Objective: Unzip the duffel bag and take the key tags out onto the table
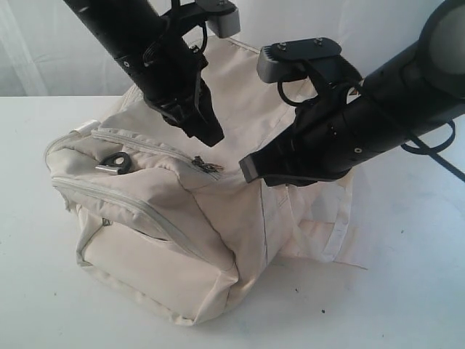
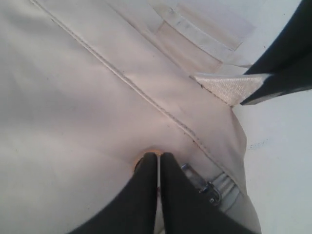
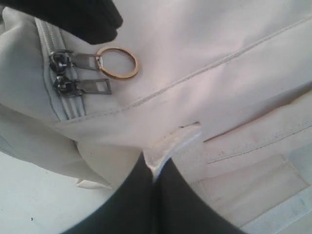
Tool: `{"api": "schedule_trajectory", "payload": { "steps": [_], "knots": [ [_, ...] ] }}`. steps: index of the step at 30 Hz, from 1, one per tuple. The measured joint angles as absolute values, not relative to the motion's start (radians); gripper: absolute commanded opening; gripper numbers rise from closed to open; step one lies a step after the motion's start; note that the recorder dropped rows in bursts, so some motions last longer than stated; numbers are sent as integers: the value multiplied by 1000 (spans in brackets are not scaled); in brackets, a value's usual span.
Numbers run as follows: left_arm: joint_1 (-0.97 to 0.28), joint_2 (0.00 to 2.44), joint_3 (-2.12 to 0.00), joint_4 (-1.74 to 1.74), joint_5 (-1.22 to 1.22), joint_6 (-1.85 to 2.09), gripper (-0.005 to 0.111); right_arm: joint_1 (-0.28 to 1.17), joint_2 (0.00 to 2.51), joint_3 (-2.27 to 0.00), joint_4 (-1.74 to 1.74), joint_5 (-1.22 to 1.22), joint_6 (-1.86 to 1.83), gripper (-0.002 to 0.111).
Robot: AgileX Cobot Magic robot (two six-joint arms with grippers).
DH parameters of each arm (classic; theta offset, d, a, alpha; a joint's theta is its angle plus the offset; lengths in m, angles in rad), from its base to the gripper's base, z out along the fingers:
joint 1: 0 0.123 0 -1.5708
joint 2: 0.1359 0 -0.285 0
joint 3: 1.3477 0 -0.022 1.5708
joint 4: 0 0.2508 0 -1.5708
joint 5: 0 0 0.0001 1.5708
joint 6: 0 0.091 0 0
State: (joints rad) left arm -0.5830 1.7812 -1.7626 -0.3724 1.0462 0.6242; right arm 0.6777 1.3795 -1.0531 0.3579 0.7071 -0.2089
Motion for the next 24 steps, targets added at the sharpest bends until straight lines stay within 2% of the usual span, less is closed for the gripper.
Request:
{"api": "schedule_trajectory", "payload": {
  "steps": [3, 6, 9, 19, 21, 24],
  "knots": [
    [-583, 1790, -1763, -372, 1058, 626, 52, 678, 1379, -1053, 358, 707, -209, 0],
    [-583, 1808, -1763, -372, 1062, 626, 65, 678, 1379, -1053, 358, 707, -209, 0],
    [-583, 1831, -1763, -372, 1062, 626, 72, 678, 1379, -1053, 358, 707, -209, 0],
    [-583, 1893, -1763, -387, 1080, 626, 73, 678, 1379, -1053, 358, 709, -209, 0],
    [-583, 1909, -1763, -393, 1084, 626, 70, 678, 1381, -1053, 358, 711, -209, 0],
    [-583, 1924, -1763, -397, 1084, 626, 57, 678, 1381, -1053, 358, 715, -209, 0]
  ]
}}
